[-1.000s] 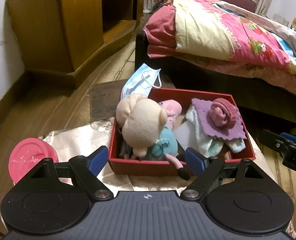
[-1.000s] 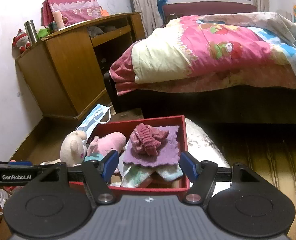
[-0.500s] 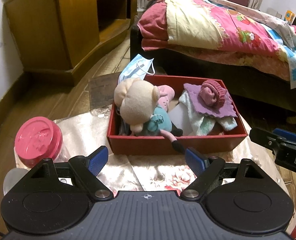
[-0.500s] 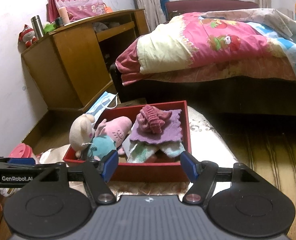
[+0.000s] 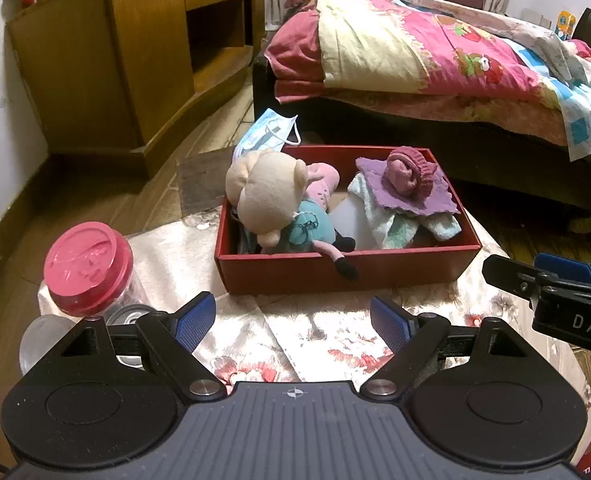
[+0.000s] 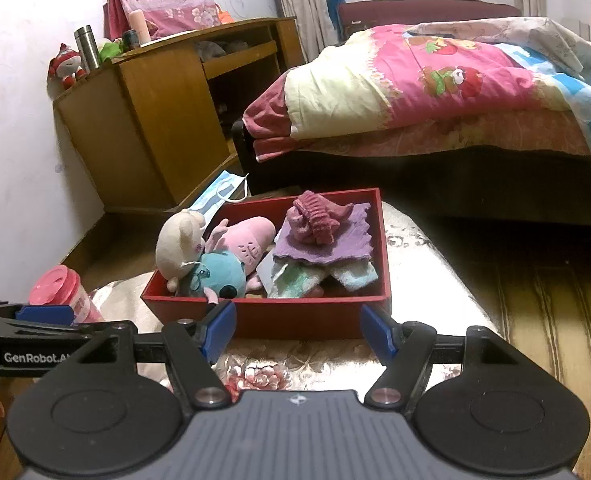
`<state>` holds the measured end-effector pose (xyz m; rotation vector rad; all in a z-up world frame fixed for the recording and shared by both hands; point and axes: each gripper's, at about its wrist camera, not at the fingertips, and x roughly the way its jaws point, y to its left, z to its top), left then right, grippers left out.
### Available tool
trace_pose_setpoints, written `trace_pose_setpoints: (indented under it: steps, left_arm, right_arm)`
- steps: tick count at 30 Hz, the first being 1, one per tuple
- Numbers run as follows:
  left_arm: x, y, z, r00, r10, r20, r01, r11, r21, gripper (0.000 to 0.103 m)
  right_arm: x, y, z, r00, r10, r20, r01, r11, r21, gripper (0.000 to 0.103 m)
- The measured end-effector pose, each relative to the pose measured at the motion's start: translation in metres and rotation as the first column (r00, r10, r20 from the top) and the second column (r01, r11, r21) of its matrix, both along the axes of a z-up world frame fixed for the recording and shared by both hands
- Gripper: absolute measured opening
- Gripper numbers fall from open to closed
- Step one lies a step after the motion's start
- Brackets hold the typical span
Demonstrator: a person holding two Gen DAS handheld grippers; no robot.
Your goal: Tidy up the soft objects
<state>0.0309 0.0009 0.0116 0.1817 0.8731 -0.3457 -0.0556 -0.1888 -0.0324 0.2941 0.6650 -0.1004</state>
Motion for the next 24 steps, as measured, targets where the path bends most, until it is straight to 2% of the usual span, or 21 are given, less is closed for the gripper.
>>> trace_pose_setpoints:
  steps: [20, 24]
  left_arm:
    - [-0.036, 0.013, 0.002, 0.999, -0.014, 0.029, 0.014, 1.000, -0.002, 0.084]
    - [-0.043, 0.017, 0.003, 0.999, -0.012, 0.033, 0.012, 1.000, -0.003, 0.084]
  right_arm:
    - [-0.036, 0.020, 0.002, 1.000, 0.016, 0.020, -0.017, 1.000, 0.011, 0.041]
    - [-0.042, 0.024, 0.001, 1.000, 0.015, 0.021, -0.015, 1.000, 0.007, 0.046]
